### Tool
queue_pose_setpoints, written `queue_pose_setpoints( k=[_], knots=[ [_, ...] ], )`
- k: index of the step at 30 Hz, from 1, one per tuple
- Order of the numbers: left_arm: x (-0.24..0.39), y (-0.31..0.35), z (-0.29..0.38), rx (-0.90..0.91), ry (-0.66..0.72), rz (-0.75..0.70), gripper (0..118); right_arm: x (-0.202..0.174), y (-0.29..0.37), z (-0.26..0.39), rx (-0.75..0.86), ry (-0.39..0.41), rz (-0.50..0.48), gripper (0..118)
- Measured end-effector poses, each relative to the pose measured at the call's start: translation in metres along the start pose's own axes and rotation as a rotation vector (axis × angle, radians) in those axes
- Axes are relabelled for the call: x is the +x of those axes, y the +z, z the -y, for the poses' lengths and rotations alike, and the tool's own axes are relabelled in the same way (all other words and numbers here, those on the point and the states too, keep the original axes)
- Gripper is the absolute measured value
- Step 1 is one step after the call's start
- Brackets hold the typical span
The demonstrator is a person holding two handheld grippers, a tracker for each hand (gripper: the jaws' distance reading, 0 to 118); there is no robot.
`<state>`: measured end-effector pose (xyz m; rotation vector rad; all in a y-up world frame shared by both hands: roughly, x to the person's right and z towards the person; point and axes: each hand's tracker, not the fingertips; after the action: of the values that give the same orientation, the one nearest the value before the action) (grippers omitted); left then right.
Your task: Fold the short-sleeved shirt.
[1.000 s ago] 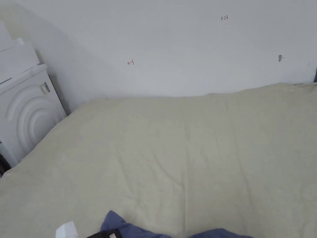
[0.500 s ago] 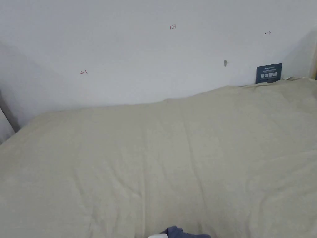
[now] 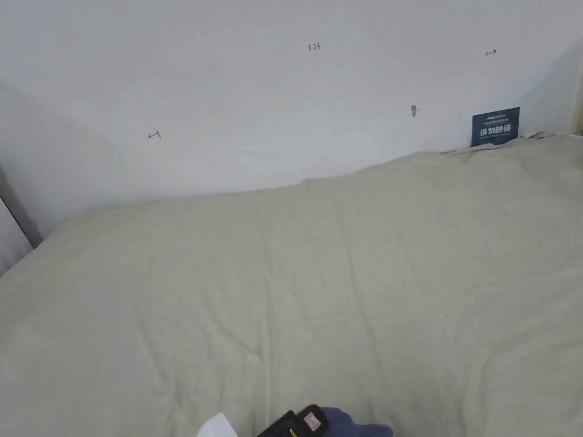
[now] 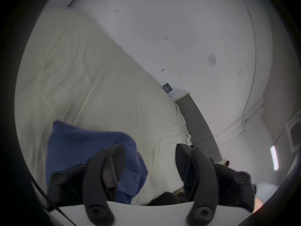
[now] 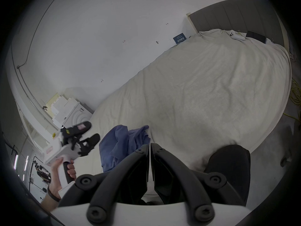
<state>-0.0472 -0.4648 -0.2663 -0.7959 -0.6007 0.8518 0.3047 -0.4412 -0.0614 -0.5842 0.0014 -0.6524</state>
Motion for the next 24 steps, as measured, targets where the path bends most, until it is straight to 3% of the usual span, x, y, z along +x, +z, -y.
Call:
queue_pose_setpoints(
  k=[1,2,6,8,10,16,20,22,24],
  knots=[
    [-0.008,-0.011,0.006,-0.033,0.017,-0.028,23,-0.001,0.001,0.000,0.001,0.001,0.000,2],
    [-0.017,-0.029,0.014,-0.091,0.030,-0.064,17,-0.002,0.002,0.000,0.000,0.003,0.001,2],
    [-0.048,-0.086,0.042,-0.257,0.102,-0.093,11,-0.004,0.010,0.002,-0.007,0.019,0.016,2],
    [-0.043,-0.094,0.050,-0.219,0.078,-0.083,7,-0.004,0.012,0.004,-0.014,0.025,0.022,2],
    [-0.031,-0.096,0.053,-0.194,-0.084,-0.152,6,-0.004,0.009,0.007,-0.025,0.023,0.025,2],
    [-0.028,-0.088,0.044,-0.217,-0.027,-0.136,6,-0.027,-0.031,0.009,-0.095,0.049,-0.118,2],
    [0.002,-0.030,0.031,-0.140,-0.194,-0.070,6,-0.050,-0.081,0.001,-0.132,0.091,-0.183,2],
    [0.003,0.010,0.019,-0.068,-0.235,-0.067,15,-0.058,-0.111,0.000,-0.188,0.068,-0.258,2],
    [-0.006,0.044,0.004,-0.030,-0.215,-0.075,32,-0.062,-0.144,0.002,-0.242,0.047,-0.324,2]
  ],
)
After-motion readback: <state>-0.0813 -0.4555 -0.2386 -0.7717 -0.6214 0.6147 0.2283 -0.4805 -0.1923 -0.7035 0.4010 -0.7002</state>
